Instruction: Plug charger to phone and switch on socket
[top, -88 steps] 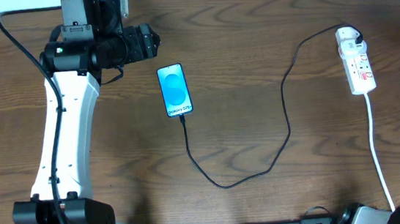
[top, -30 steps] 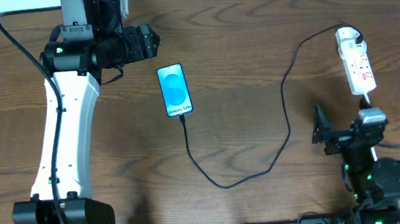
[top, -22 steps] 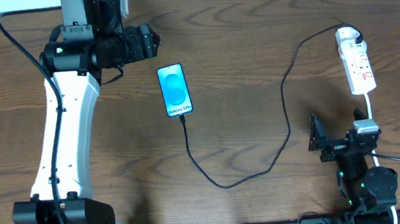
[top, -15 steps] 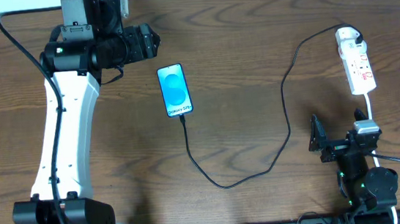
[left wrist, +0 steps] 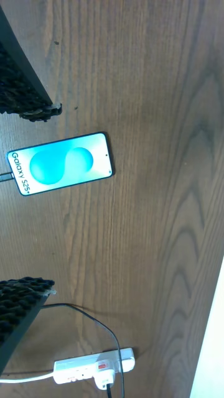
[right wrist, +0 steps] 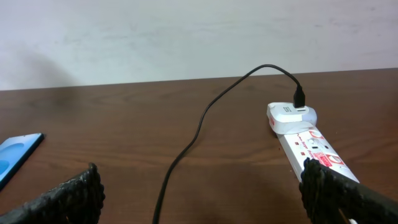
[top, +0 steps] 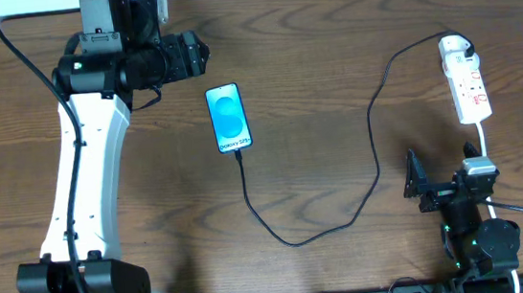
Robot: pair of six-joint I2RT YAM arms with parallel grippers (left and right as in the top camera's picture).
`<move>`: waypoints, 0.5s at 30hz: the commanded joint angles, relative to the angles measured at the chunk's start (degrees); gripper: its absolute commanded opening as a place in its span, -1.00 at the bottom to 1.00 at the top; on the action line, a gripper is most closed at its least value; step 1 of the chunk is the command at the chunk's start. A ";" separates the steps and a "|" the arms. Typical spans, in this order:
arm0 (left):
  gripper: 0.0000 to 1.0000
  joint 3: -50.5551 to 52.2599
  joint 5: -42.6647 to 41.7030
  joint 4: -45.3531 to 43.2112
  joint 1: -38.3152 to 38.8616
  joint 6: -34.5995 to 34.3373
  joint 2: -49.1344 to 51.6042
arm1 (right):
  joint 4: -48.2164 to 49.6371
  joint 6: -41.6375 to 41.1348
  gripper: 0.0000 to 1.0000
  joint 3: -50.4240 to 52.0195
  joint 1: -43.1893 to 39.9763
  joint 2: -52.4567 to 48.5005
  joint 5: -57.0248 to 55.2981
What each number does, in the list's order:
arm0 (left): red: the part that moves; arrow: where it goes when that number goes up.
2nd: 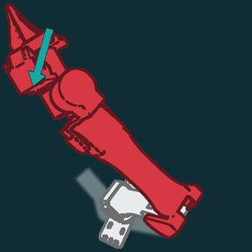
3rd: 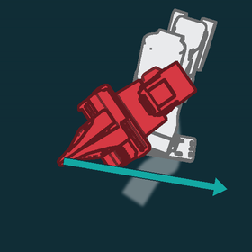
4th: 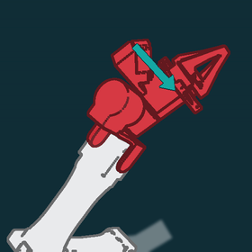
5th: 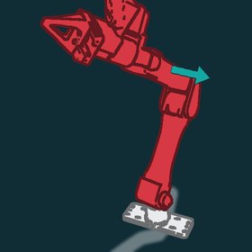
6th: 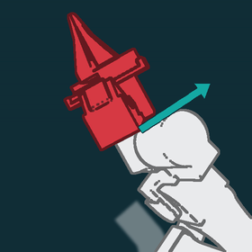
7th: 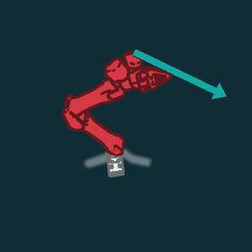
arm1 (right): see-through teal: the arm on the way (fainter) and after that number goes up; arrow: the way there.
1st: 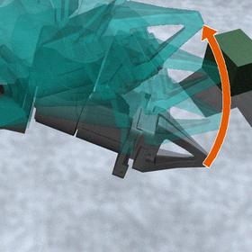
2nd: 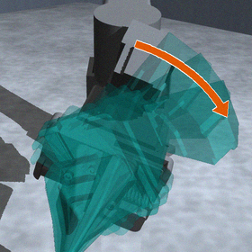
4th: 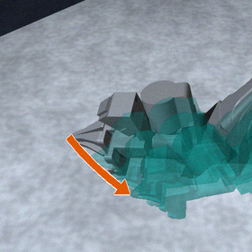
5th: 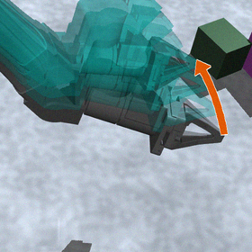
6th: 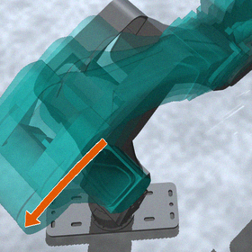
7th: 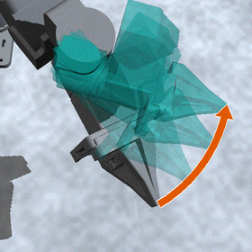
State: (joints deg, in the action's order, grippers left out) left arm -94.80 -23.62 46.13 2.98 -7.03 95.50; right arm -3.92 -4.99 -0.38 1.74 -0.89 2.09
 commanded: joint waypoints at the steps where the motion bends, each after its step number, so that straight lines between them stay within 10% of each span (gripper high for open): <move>1: 0.64 -0.13 0.33 0.13 -0.31 0.79 -0.04 | -0.31 -0.52 0.99 0.07 0.46 0.50 -0.46; 15: 0.64 -0.09 1.05 0.13 -0.35 0.96 -0.55 | -0.31 -0.52 0.98 0.07 0.46 0.50 -0.46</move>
State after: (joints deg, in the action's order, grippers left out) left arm -94.80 -23.62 46.13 2.98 -7.03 95.50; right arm -3.92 -4.99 -0.38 1.74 -0.89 2.07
